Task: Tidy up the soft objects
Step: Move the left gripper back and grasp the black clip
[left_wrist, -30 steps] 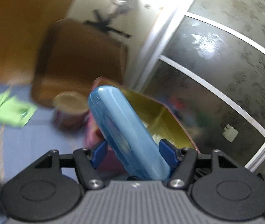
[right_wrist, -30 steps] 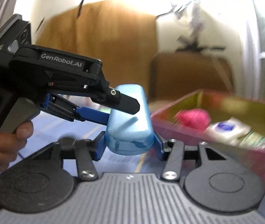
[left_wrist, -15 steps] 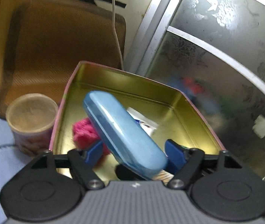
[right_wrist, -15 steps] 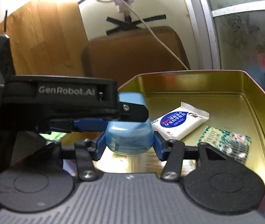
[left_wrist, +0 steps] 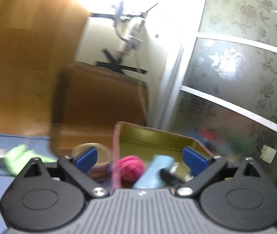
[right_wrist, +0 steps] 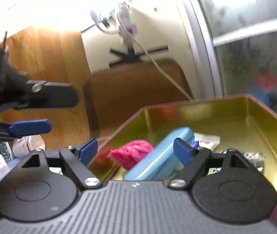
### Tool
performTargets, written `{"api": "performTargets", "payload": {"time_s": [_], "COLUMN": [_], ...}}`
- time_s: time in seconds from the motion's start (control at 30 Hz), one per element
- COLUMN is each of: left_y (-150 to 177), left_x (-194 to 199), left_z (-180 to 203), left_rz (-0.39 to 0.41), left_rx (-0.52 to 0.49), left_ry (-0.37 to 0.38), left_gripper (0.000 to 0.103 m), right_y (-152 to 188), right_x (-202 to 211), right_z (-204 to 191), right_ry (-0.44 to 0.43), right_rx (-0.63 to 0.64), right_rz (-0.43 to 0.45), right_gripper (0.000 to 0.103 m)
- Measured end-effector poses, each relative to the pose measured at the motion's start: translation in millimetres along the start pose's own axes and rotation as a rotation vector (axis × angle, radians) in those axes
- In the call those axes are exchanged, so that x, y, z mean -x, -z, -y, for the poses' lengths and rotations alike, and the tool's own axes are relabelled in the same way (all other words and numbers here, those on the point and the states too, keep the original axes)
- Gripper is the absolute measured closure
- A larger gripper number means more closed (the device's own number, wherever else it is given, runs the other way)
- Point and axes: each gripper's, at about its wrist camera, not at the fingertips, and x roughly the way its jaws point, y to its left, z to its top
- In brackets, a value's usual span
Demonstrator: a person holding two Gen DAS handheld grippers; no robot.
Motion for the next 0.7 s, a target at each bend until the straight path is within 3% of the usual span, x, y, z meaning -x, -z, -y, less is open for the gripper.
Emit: {"api": "performTargets", "payload": {"time_s": [0.17,0.37,0.53,0.6,0.7], "left_y": [30.0,61.4,78.6,79.1,79.7], "left_x": [56.9,103.4,117.3,123.6,127.0], "left_z": [-58.1,-143.6,-181.8,-188.0,-187.2], "left_rz": [0.017,-0.002,0.034,0.053,0.068], "left_rx": [0.052,0.174,0.287,0.326,0.323], "left_ry": [-0.149,-0.457,-0.476,-0.438,-0.397], "left_gripper": [0.005,0.007,0.008,0.009,0.009], "right_y": [8.0,36.9,52.9,56.1,66.4], "right_x": [12.5,-2.1,-27.3,-42.6,-44.4], "right_z": [-33.0,-93.5,-137.3,-154.2,-171.3], "right_ry": [-0.094,-0.303,-0.408,-0.446,-0.44], "right_rx": [0.094,0.227,0.289,0.337,0.414], "right_rz": [0.017,-0.177,-0.341,-0.415,-0.441], "right_gripper": [0.016,0.016,0.015,0.012,0.011]}}
